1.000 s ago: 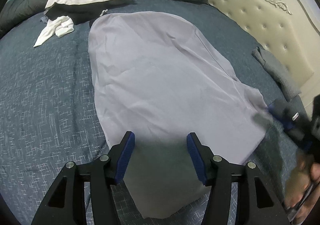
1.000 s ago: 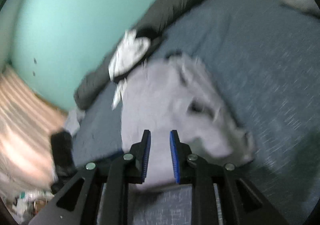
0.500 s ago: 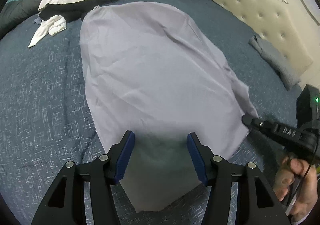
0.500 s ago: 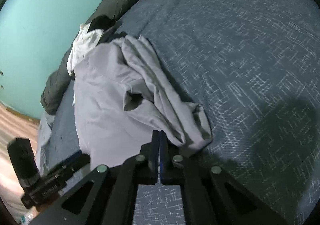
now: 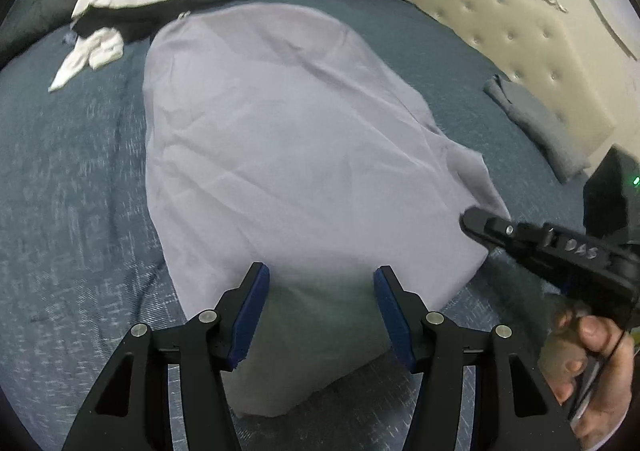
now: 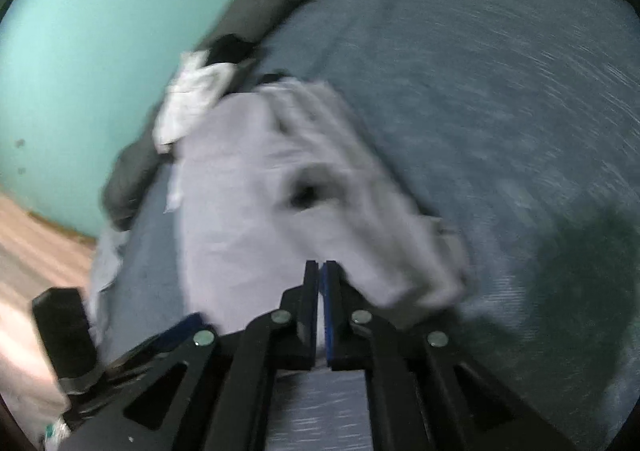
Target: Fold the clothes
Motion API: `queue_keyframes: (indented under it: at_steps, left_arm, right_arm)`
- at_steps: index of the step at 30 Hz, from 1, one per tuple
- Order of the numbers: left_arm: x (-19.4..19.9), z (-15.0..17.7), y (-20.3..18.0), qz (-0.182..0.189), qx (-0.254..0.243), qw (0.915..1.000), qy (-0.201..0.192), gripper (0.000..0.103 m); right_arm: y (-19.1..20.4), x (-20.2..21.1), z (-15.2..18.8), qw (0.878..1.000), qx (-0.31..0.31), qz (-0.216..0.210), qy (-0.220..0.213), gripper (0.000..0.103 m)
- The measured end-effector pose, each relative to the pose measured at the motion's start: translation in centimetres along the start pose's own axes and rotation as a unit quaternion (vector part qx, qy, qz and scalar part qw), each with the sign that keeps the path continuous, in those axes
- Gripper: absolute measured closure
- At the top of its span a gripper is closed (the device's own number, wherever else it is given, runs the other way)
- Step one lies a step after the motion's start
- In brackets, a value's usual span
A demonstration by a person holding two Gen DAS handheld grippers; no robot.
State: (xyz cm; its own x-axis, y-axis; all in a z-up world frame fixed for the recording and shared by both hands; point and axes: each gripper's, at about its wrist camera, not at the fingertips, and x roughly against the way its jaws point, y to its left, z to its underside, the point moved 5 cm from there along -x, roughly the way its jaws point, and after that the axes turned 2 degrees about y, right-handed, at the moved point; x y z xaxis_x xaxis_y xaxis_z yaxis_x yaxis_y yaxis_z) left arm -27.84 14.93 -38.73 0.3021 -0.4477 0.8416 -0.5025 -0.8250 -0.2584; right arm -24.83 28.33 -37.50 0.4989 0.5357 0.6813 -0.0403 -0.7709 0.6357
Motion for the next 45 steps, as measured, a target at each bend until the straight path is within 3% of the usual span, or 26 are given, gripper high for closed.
queue_keyframes:
  at_steps: [5, 9, 13, 17, 19, 25, 32, 39, 45]
  left_arm:
    - [-0.5, 0.0, -0.1, 0.003, 0.0, 1.0, 0.002, 0.044]
    - [1.4, -0.3, 0.2, 0.02, 0.02, 0.9994, -0.022, 0.043]
    - [4.0, -0.3, 1.0, 0.011, 0.022, 0.9981, -0.057, 0.03]
    - [5.7, -0.3, 2.7, 0.001, 0.032, 0.9965, -0.078, 0.025]
    - [6.2, 0.1, 3.6, -0.002, 0.036, 0.9955, -0.087, 0.004]
    - [6.4, 1.4, 5.7, -0.003, 0.046, 0.9944, -0.095, 0.0]
    - [6.3, 2.4, 8.0, -0.001, 0.059, 0.9935, -0.097, 0.0]
    - [6.9, 2.5, 8.5, 0.02, 0.065, 0.9914, -0.112, 0.0]
    - [6.9, 2.6, 7.9, 0.032, 0.062, 0.9911, -0.114, 0.0]
  right_arm:
    - [-1.3, -0.1, -0.4, 1.0, -0.009, 0.025, -0.003, 0.103]
    - [-1.1, 1.0, -1.0, 0.999, -0.034, -0.002, -0.02, 0.103]
    - [-0.8, 2.8, -2.4, 0.997, -0.046, -0.029, -0.051, 0.102]
    - [0.6, 3.6, -2.8, 0.997, -0.025, -0.049, -0.058, 0.101]
    - [1.3, 3.0, -2.9, 0.997, -0.018, -0.055, -0.053, 0.101]
    - [4.4, 2.5, -3.3, 0.995, 0.027, -0.091, -0.033, 0.098]
    - [9.1, 0.1, -7.0, 0.993, 0.098, -0.072, 0.01, 0.094]
    - [11.5, -2.7, -12.3, 0.988, 0.15, -0.017, 0.033, 0.091]
    - [15.7, -6.4, -15.0, 0.973, 0.224, 0.011, 0.049, 0.091]
